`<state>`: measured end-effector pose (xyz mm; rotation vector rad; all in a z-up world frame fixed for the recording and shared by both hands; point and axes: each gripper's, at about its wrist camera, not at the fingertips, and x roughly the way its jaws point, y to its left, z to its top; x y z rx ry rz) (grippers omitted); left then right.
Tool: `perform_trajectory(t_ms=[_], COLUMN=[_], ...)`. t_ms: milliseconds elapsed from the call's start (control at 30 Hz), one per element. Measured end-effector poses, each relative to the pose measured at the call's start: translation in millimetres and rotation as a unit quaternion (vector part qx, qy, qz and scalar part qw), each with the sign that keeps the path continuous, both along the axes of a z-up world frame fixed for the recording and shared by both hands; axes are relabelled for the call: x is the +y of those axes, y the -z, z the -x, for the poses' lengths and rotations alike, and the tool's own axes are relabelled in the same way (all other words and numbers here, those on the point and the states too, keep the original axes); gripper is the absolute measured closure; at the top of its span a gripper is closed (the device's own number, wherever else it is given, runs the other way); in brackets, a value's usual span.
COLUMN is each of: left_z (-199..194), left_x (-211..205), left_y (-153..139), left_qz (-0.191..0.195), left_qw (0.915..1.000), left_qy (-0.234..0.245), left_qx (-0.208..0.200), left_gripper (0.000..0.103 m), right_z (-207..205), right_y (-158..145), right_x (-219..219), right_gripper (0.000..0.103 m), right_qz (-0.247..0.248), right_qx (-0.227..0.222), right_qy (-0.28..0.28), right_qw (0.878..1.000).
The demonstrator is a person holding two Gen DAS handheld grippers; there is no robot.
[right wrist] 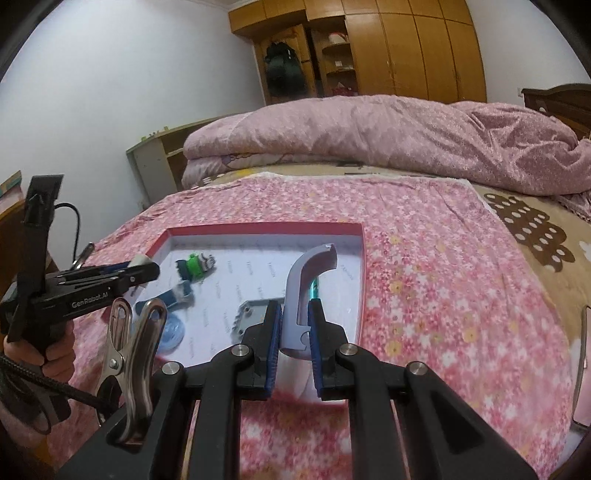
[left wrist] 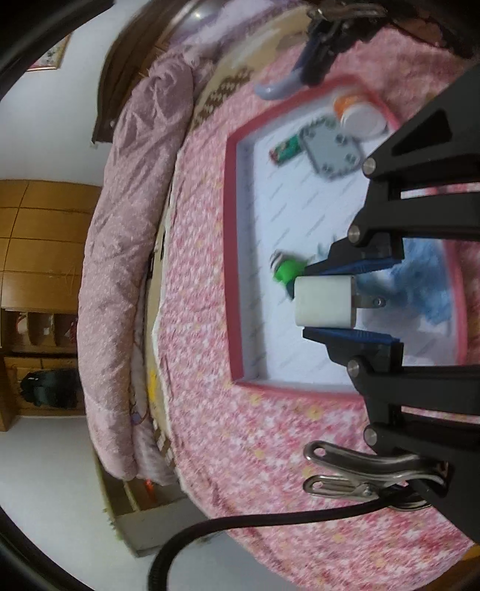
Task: Organize rigid objects
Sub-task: 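Carry the charger plug and grey-blue hook over the red tray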
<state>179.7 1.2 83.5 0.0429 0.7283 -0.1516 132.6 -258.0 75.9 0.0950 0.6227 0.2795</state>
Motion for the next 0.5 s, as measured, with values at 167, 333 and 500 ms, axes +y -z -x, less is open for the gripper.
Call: perform_trajectory(t_ms=[167, 333, 500], left_z=[-14.3, -26.9, -34.6], left_x=[6.5, 12.3, 13.3], left_y=[11.9, 22.9, 28.8], left_qz=[-0.004, -0.002, 0.002], left_qw=[0.9999, 0.9994, 0.9991], left_qy=[-0.011, -0.023, -0.021], left_qx=[0.010, 0.025, 0.036], left_gripper=[0.076, 0.076, 0.076], right_z=[-9.7, -15.3, -19.2], right_y=[7.2, 13.7, 17.9], right_x=[3.1, 4.4, 5.2], right_gripper=[0.087, 0.087, 0.087], right_qz=[0.007, 0.018, 0.020], right_qx=[0.008, 0.013, 0.020], right_qy=[0.005, 0.008, 0.006], right_qw=[1.000, 1.000, 1.000])
